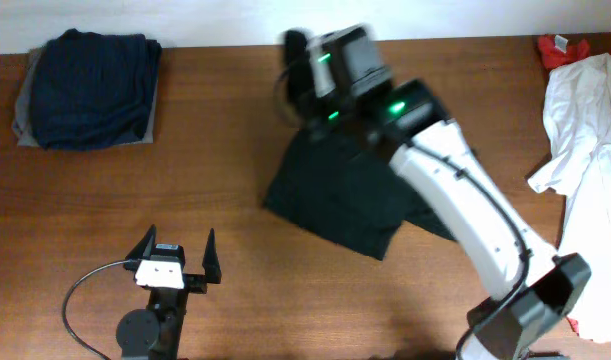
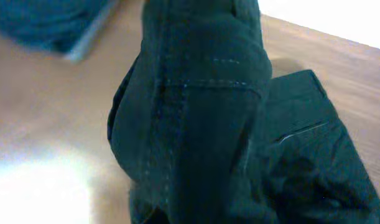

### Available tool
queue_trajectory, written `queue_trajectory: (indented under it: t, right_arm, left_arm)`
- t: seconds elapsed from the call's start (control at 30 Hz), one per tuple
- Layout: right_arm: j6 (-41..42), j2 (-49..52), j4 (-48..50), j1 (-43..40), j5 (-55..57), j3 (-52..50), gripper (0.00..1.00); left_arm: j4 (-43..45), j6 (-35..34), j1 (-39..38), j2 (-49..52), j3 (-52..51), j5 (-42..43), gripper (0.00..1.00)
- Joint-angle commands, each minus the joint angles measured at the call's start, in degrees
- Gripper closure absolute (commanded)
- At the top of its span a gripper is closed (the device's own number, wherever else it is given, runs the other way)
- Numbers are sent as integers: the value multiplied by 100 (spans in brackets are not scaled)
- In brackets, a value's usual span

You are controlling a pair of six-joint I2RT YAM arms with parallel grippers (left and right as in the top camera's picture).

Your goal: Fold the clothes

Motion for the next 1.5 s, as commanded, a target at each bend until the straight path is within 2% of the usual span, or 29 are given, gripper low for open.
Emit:
queue_trajectory:
  t: [0.0, 0.03, 0.07, 0.27, 0.57, 0.67, 0.77, 0.87, 0.97, 1.07, 1.23, 1.47]
  right_arm:
    - [94, -109, 9, 807, -177, 120, 65]
    - [90, -109, 2, 966, -177, 120, 25]
    - [87, -109, -15, 1075, -177, 120, 2]
    - [332, -302, -428, 1244, -173, 120, 2]
    - [907, -1639, -1683, 101, -114, 120, 2]
    - [1178, -2144, -1998, 7, 337, 120, 2]
    - [1753, -2660, -2756, 17, 890, 120, 2]
    - [2146, -3003, -3523, 17, 883, 114, 2]
    - [2441, -3235, -3886, 17, 872, 17, 2]
    - [2474, -3488, -3917, 22, 684, -238, 2]
    - [3053, -3963, -3794, 22, 621, -1169, 2]
    - [3064, -4168, -2970, 22, -260, -2524, 2]
  left_arm:
    - [-11, 90, 26, -26, -28, -42, 1]
    - [-11, 90, 26, -26, -28, -39, 1]
    - [-11, 90, 26, -26, -28, -42, 0]
    - [-11, 90, 26, -26, -28, -42, 1]
    - [-11, 90, 26, -26, -28, -42, 1]
    - [-11, 90, 26, -26, -28, -39, 1]
    - [-11, 90, 26, -26, -28, -42, 1]
    - [-11, 87, 26, -26, -28, -42, 1]
    - [-11, 90, 26, -26, -28, -42, 1]
    - [-11, 90, 26, -26, -28, -42, 1]
    - [-11, 90, 26, -26, -28, -42, 1]
    - [-11, 90, 26, -26, -28, -39, 1]
